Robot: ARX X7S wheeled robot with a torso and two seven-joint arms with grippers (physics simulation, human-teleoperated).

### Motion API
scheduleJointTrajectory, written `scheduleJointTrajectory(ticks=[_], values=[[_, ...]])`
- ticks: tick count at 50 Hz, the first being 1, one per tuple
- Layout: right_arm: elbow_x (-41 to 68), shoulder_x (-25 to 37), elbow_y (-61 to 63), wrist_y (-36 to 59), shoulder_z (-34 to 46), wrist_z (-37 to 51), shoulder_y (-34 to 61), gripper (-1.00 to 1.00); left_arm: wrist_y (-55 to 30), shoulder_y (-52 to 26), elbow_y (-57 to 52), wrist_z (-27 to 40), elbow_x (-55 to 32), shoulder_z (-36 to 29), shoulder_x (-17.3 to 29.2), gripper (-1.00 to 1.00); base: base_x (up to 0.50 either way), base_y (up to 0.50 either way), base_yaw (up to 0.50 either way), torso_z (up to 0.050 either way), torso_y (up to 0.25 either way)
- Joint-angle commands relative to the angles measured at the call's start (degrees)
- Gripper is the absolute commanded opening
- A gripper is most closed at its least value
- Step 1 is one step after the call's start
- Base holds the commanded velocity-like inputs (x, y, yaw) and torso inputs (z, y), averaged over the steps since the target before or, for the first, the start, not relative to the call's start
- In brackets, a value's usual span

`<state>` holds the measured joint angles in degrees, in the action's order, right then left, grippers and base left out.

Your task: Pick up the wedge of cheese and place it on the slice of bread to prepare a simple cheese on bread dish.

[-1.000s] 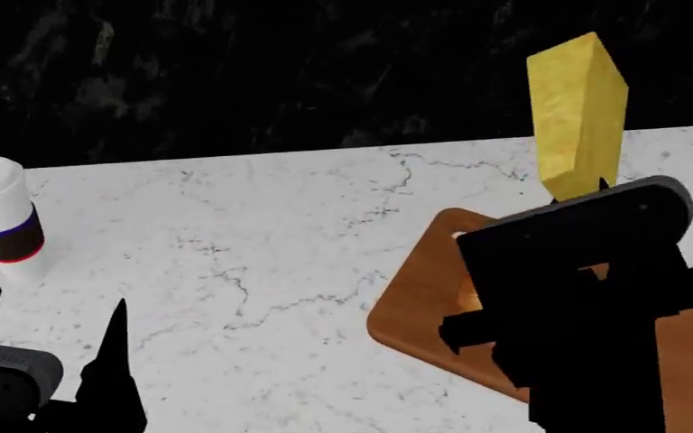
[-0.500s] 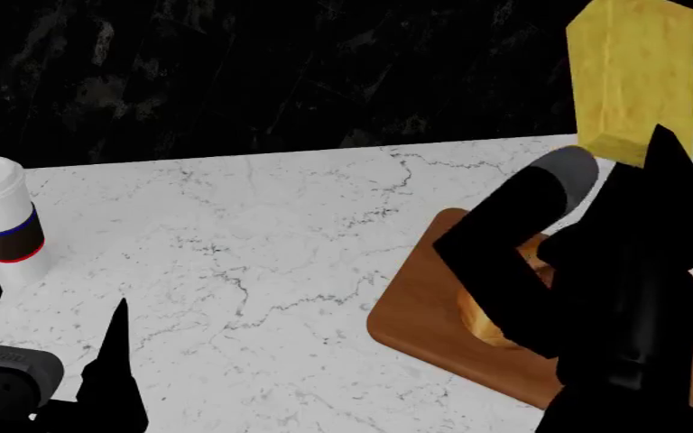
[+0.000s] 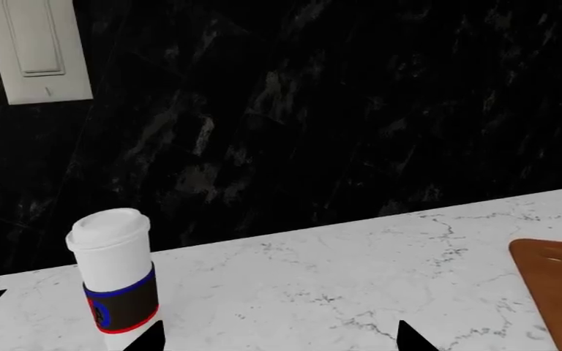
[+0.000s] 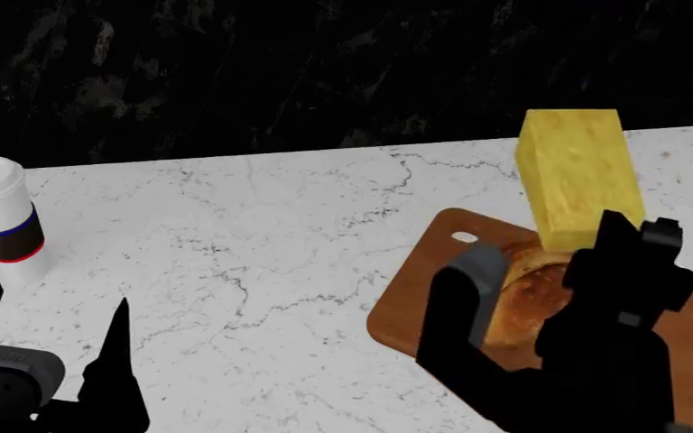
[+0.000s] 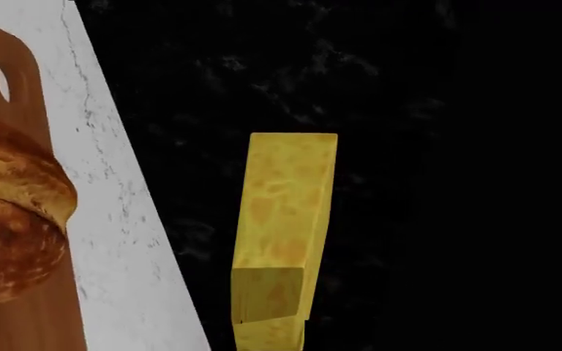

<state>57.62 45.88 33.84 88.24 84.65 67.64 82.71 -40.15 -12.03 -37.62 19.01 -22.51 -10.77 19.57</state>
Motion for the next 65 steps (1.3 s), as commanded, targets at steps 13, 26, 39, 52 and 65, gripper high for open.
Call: scheduleJointTrajectory(ticks=[13, 26, 39, 52, 65], values=[[5.4, -1.4, -3.3, -1.7, 10.1, 0.6, 6.4, -1.00, 0.3, -3.2, 5.9, 0.3, -0.5, 1.3, -1.1, 1.00, 0.02, 0.00, -0.01, 0.000, 0.000], [0.9, -2.8, -6.6, -6.8, 14.5, -2.6, 5.5, -1.00, 0.3, -3.4, 6.0, 0.6, -0.8, 1.1, -0.9, 1.00, 0.02, 0.00, -0.01, 0.000, 0.000], [-1.7, -4.0, -9.9, -9.6, 16.9, -5.3, 5.1, -1.00, 0.5, -3.5, 6.2, 0.8, -0.9, 0.9, -0.8, 1.00, 0.02, 0.00, -0.01, 0.000, 0.000], [-2.0, -4.2, -10.9, -10.4, 17.7, -6.0, 4.5, -1.00, 0.5, -3.5, 6.2, 1.1, -1.1, 0.8, -0.6, 1.00, 0.02, 0.00, -0.01, 0.000, 0.000], [-3.1, -5.0, -12.1, -11.6, 18.5, -6.5, 4.2, -1.00, 0.5, -3.5, 6.0, 1.2, -1.6, 0.9, -0.4, 1.00, 0.02, 0.00, -0.01, 0.000, 0.000]])
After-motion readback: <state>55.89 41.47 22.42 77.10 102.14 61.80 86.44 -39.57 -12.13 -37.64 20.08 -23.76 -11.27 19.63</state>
